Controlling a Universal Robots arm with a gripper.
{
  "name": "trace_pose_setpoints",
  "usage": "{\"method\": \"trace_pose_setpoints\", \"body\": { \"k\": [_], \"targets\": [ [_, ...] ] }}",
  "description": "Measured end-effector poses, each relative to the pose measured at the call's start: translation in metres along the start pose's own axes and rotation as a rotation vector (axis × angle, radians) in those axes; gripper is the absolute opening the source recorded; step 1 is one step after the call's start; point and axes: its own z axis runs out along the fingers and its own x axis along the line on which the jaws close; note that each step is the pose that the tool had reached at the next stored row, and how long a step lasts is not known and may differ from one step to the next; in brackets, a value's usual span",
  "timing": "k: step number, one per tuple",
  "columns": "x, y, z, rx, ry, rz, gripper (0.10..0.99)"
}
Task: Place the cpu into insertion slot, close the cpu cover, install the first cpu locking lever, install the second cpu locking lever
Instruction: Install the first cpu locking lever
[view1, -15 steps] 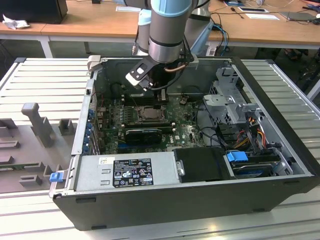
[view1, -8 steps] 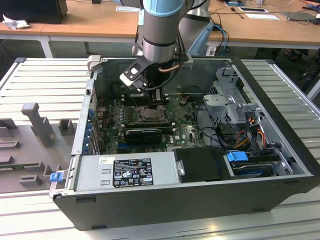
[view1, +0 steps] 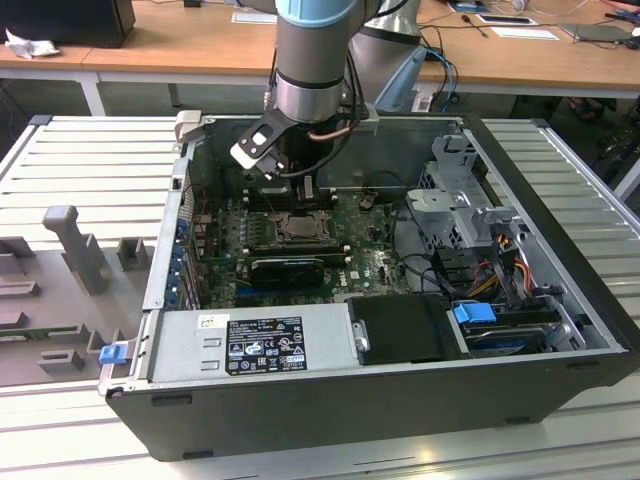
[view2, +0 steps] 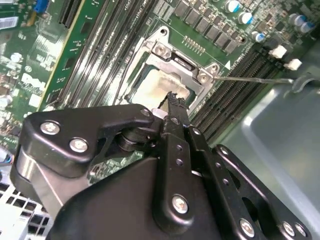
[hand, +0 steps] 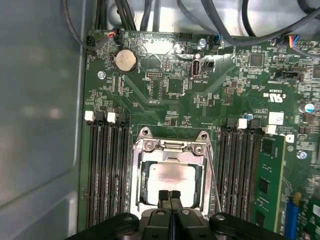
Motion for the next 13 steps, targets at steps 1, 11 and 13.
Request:
{"method": "trace_pose_setpoints", "body": {
  "k": [1, 11, 13],
  "targets": [
    [0.0003, -0.0001, -0.0061, 0.0, 0.0001, -0.001, 0.106],
    [0.0011, -0.0003, -0.0199, 0.002, 0.0004, -0.033, 0.106],
    [0.001, -0.0003, -0.0199, 0.004, 0.0006, -0.086, 0.106]
  ]
}}
